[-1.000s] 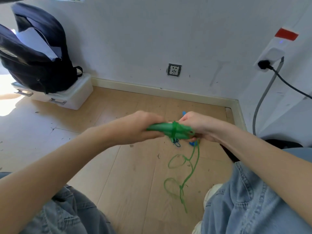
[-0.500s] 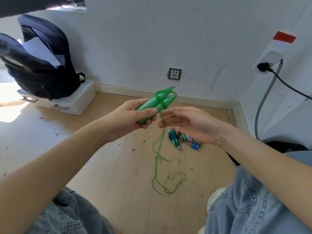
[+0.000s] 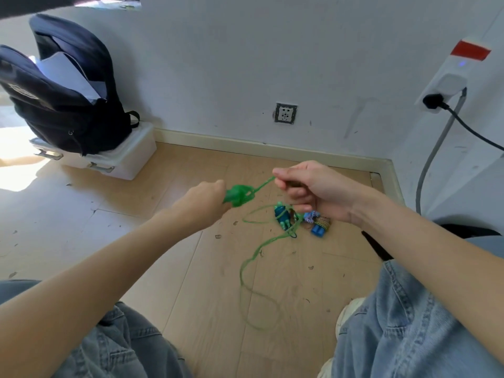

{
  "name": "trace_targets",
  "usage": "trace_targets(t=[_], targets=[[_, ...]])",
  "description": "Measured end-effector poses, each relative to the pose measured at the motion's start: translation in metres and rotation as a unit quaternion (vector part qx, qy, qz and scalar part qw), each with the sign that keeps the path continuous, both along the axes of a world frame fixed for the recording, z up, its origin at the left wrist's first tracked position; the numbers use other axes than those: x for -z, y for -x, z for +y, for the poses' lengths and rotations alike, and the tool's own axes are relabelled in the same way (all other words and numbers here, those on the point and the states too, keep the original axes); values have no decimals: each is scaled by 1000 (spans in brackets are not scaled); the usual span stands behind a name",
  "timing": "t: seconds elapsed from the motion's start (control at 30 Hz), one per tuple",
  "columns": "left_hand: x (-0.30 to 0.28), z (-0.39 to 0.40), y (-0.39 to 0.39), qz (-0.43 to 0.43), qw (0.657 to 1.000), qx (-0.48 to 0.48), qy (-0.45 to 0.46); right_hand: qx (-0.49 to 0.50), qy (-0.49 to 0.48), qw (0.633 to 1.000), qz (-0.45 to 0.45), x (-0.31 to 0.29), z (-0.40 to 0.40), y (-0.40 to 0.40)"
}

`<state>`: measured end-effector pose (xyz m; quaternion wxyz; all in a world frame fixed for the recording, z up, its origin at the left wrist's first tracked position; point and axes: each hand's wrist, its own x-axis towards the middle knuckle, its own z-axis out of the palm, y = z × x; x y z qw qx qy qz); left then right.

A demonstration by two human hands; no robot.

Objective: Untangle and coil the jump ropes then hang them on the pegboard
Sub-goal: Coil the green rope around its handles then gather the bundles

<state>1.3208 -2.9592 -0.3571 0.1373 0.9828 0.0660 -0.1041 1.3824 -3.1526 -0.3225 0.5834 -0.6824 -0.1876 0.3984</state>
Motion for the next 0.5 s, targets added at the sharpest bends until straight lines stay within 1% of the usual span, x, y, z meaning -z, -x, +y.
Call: trace_targets(t=[0.07, 0.13, 0.2, 0.27, 0.33, 0.4, 0.43, 0.5], targets=[[2, -14, 4, 41, 995, 83, -36, 16, 14, 1000, -8, 3, 2, -1], [-1, -24, 8, 76, 982, 166, -48, 52, 44, 998, -16, 6, 3, -2], [-8, -30, 12, 92, 968, 227, -49, 89, 79, 992, -34, 9, 3, -4], [-17, -33, 14, 102, 956, 274, -24, 91, 116, 987, -66, 12, 1, -5], [-28, -33, 17, 109, 944, 307, 50, 69, 165, 978, -110, 15, 2, -3], [-40, -29, 20, 96, 934, 308, 153, 35, 218, 963, -154, 16, 2, 0], [-44, -26, 21, 76, 929, 294, 213, 12, 236, 959, -155, 15, 1, 1], [-48, -18, 20, 30, 913, 238, 330, -37, 227, 969, -87, 11, -1, 1]])
